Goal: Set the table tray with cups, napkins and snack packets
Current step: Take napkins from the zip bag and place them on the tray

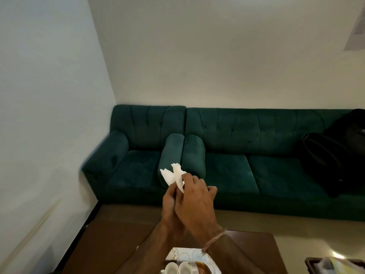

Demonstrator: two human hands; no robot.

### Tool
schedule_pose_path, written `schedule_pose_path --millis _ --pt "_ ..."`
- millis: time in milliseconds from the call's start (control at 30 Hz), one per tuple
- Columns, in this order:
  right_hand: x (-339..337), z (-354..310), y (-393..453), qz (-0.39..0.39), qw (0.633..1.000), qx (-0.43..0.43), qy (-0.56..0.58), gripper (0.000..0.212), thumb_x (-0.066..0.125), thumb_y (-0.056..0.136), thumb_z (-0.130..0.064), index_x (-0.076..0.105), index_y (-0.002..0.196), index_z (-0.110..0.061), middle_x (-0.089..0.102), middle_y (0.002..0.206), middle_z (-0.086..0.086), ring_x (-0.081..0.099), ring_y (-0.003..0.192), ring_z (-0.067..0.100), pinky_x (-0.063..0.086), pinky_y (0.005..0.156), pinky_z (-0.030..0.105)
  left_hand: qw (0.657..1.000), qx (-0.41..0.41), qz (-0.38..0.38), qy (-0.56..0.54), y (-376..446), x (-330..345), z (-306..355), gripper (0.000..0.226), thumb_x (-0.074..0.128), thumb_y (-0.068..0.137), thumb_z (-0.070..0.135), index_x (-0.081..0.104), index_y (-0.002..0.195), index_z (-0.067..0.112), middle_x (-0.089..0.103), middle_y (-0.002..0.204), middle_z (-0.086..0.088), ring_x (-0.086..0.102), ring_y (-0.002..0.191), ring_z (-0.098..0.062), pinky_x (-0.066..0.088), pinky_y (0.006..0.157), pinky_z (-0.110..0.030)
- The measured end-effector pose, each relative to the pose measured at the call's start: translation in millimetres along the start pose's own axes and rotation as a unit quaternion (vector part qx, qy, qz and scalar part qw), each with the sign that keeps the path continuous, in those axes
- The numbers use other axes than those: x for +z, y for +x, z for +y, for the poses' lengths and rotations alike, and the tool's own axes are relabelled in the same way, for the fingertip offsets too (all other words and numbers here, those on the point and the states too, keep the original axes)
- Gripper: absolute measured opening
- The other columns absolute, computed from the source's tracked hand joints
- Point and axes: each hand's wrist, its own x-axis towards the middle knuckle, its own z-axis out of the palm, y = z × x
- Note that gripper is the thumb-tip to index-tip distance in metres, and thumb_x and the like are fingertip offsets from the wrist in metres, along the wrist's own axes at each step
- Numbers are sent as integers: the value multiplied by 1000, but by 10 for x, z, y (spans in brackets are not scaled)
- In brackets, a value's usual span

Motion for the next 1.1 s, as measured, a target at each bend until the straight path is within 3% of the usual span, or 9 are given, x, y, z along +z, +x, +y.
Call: schedule_pose_path --millis 200,333,467,567,667,767,833,933,1100 --pt "49 228 -24 -40 999 3 6 40 48 90 -55 49 125 -35 55 126 -9 45 113 11 22 84 31 1000 17 18 -2 54 -99 -12 60 54 89 47 54 130 3 68 119 -26 68 107 -39 59 79 -48" --pt "-14 276 56 -65 998 -7 20 28 55 92 -42 58 118 -35 61 121 -10 47 108 12 19 81 33 999 38 37 3 62 -139 -41 58 54 89 43 56 131 3 62 129 -25 62 118 -37 54 91 -47" --pt "-183 324 100 -70 994 45 76 27 55 95 -40 67 116 -29 69 114 -6 58 103 16 39 95 39 998 20 50 12 61 -173 -36 43 50 95 38 63 120 7 75 102 -20 74 87 -34 57 79 -48" --pt "-349 366 91 60 998 17 13 21 61 93 -34 71 108 -23 68 101 -2 57 94 18 39 90 38 998 24 45 33 42 -201 -6 40 43 98 36 59 121 7 75 97 -21 74 79 -33 61 65 -46" --pt "-378 329 45 158 979 -59 -119 25 81 75 -26 75 97 -17 67 86 6 60 80 27 41 74 43 998 23 40 40 28 -189 -14 45 40 100 35 52 132 6 68 113 -24 69 92 -36 61 70 -48" --pt "-241 245 -64 78 979 -89 -163 38 84 66 -38 74 100 -22 68 93 7 62 86 30 43 73 47 998 13 55 34 50 -158 -45 45 44 99 36 55 132 7 66 123 -25 65 109 -37 57 87 -50" --pt "-104 240 -127 1 981 -91 -169 38 70 79 -44 67 114 -30 64 112 4 54 105 27 33 84 46 998 -1 43 44 42 -154 -43 49 43 98 41 59 130 7 65 125 -23 63 116 -37 48 100 -51" --pt "46 308 -157 -71 988 -69 -116 42 46 93 -47 50 132 -34 52 129 -4 39 117 18 21 89 41 998 -16 19 54 20 -185 -11 53 38 98 46 62 126 8 67 124 -20 66 112 -33 53 90 -44" --pt "-6 375 -101 -96 993 -47 -48 38 50 95 -42 52 132 -37 58 126 -11 43 114 13 20 87 36 999 -15 21 47 57 -282 5 55 40 98 46 59 128 5 66 124 -22 65 113 -35 55 89 -45"
